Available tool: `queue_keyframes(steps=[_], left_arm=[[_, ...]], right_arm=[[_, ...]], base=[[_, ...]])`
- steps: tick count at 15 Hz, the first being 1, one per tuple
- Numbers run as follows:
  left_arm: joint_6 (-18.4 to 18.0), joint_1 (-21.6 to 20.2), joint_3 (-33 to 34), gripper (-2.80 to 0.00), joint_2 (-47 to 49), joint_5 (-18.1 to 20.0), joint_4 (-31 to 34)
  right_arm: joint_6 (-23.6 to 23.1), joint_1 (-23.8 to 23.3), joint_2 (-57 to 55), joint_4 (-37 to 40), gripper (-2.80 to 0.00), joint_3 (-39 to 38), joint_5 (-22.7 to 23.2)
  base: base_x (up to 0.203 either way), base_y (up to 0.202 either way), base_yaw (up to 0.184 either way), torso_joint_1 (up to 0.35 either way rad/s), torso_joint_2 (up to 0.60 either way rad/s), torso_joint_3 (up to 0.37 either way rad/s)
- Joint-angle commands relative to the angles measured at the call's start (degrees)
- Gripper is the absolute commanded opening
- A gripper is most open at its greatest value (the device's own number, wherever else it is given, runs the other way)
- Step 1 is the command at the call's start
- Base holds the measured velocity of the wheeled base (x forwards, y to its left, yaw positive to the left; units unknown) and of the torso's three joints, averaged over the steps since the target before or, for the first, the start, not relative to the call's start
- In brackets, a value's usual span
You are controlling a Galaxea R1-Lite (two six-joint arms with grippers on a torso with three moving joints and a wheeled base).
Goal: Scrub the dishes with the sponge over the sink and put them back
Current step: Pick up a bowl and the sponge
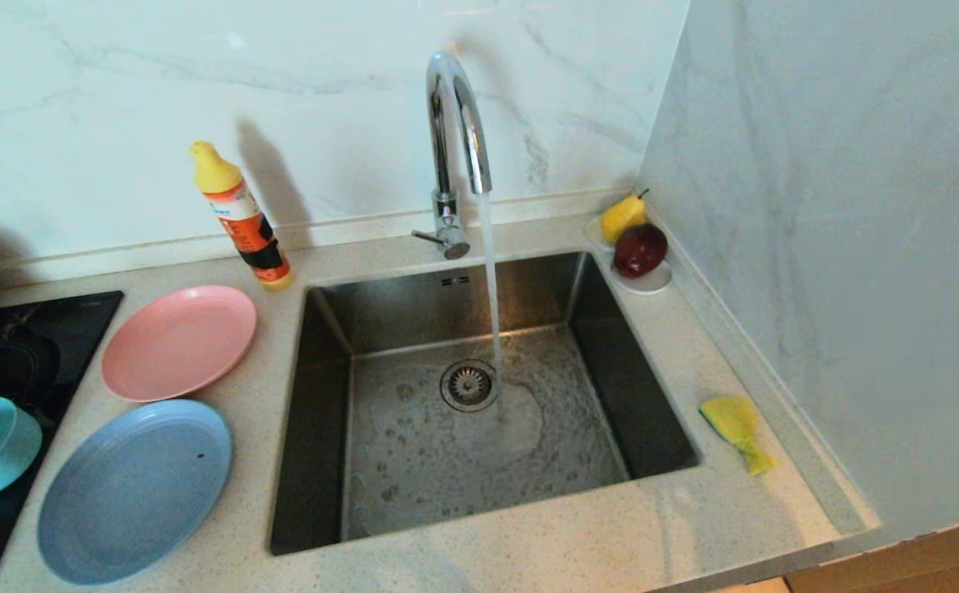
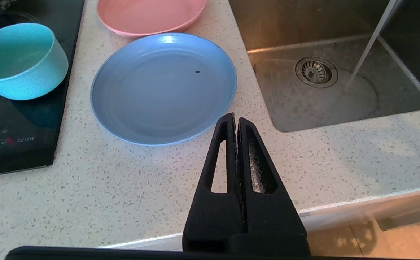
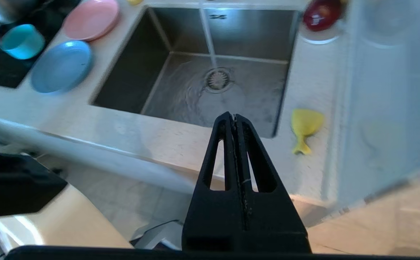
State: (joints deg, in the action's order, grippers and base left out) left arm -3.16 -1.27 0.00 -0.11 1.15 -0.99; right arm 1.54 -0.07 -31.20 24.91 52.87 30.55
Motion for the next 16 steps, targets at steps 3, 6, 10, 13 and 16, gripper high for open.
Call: queue_keyframes(steps=[3, 6, 10, 13, 16], left_arm=[[0.0, -0.1, 1.1, -2.8, 0.1, 0.0, 0.0], [0.0, -0.1, 1.1, -2.8, 0.1, 0.0, -0.1], [0.0, -0.1, 1.1, -2.8, 0.1, 0.0, -0.1], [0.0, -0.1, 1.1, -2.8, 0.1, 0.0, 0.0], [0.0, 0.0, 1.1, -2.8, 0.1, 0.0, -0.1]], right_arm=[[-0.9, 0.2, -9.3, 0.1, -2.8, 3.4, 1.3], [-4.0, 0.2, -13.8, 0.1, -2.8, 5.1, 1.1], [-4.9, 1.1, -19.4, 0.1, -2.8, 7.0, 1.2], [-4.8, 3.7, -22.6, 0.1, -2.8, 9.0, 0.5], [-4.9, 4.7, -25.8, -0.1, -2.8, 9.7, -1.3]], base=[[0.0, 0.0, 0.0, 0.0, 0.0, 0.0], [0.0, 0.0, 0.0, 0.0, 0.0, 0.0], [0.0, 0.0, 0.0, 0.0, 0.0, 0.0], [0.0, 0.0, 0.0, 0.0, 0.0, 0.0], [0.0, 0.0, 0.0, 0.0, 0.0, 0.0]])
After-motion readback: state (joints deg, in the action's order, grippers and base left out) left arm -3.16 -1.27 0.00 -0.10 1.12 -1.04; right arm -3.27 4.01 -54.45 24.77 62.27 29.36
